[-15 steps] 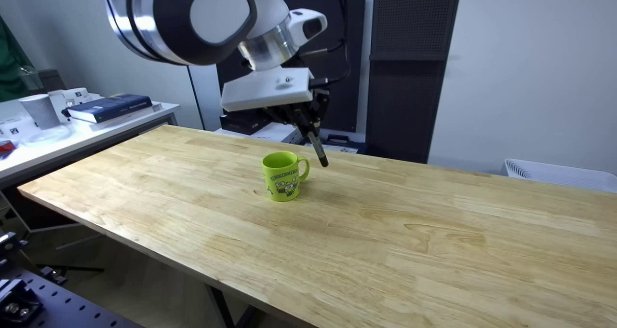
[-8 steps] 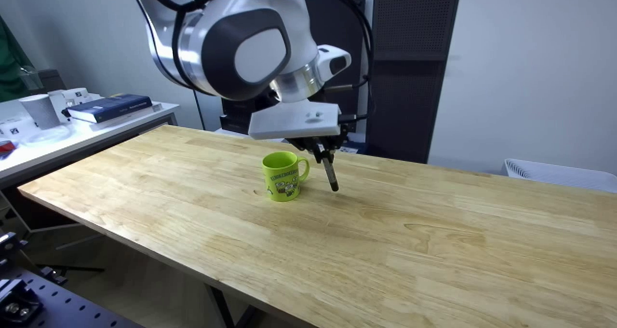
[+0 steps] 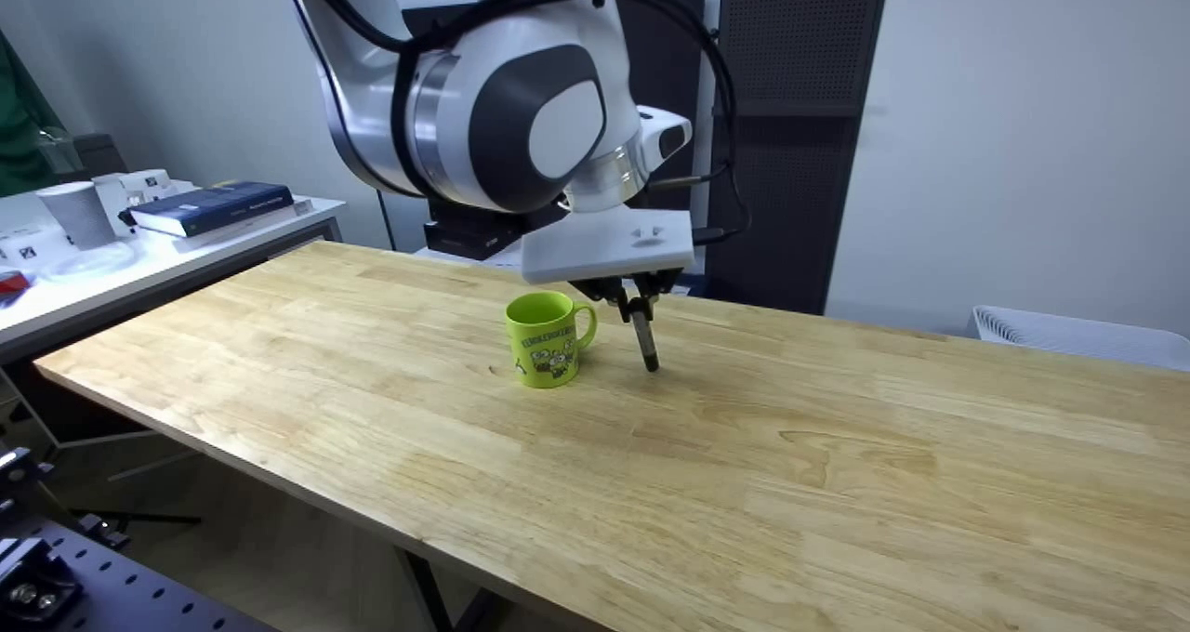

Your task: Take the black marker out of the yellow mug

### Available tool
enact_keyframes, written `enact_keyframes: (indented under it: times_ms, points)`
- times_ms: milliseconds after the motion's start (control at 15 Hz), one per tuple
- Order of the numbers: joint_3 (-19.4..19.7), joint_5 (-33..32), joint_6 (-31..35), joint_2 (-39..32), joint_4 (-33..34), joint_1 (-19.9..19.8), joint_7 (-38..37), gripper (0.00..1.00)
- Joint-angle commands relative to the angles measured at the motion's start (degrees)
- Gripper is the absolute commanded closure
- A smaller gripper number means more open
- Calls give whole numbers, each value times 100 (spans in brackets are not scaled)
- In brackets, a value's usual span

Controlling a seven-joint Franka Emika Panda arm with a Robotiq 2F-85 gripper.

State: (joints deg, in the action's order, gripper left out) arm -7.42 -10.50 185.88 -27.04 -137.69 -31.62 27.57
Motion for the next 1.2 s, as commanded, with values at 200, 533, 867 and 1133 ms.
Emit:
enact_keyframes:
  times_ms: [200, 533, 867, 1133]
  points:
    - [-10, -364, -152, -177, 37, -62, -191, 94]
    - [932, -430, -41, -247, -74, 794, -180, 94]
    - [2151, -373, 169, -660, 21, 2029, -349, 94]
    - [2334, -336, 92, -838, 29, 2359, -482, 94]
